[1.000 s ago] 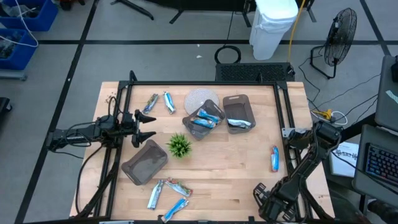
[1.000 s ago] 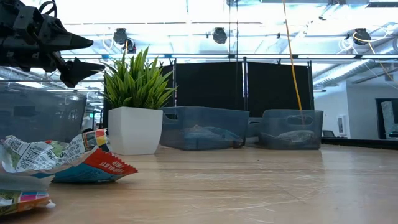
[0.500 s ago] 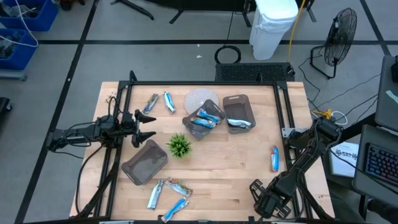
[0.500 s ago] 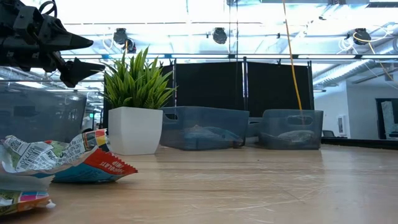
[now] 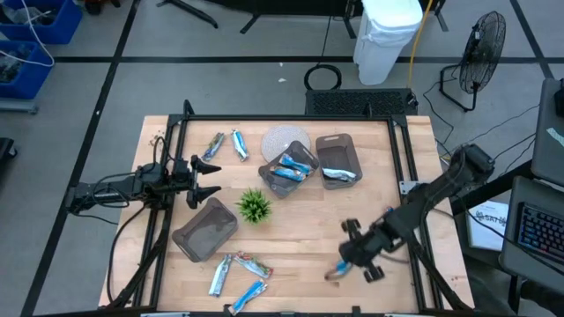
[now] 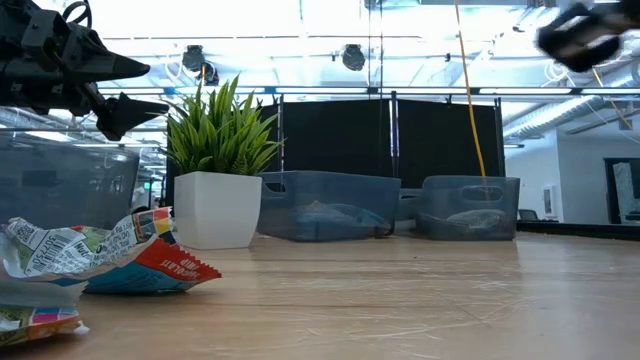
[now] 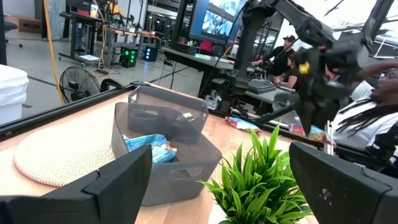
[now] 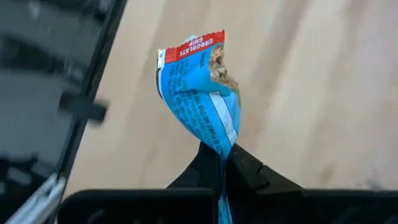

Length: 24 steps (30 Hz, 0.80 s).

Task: Pick and place Granola Bars by type
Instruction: Put the red granola bar into the bottom black bin

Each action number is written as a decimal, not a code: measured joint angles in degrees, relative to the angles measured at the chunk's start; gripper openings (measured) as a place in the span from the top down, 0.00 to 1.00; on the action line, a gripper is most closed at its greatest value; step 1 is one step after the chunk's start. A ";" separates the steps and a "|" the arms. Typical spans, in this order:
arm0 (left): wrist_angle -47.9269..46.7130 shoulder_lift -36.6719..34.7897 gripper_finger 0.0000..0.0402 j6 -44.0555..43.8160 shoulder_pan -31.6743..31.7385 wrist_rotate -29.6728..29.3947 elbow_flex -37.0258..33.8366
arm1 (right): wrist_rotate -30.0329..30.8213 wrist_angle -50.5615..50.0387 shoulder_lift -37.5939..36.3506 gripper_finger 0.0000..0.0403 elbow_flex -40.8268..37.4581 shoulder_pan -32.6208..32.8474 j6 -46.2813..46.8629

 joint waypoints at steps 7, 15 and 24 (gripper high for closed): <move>0.01 0.01 0.06 -0.01 0.02 -0.01 -0.02 | 3.78 6.27 -3.95 1.00 0.00 -10.18 -0.06; 0.02 0.01 0.06 0.00 0.01 -0.02 -0.01 | 3.71 17.73 -3.66 1.00 0.00 -20.59 -0.61; 1.84 -0.01 0.06 -0.23 0.01 -0.17 -0.02 | 9.16 31.30 -3.42 1.00 0.00 -30.30 -3.39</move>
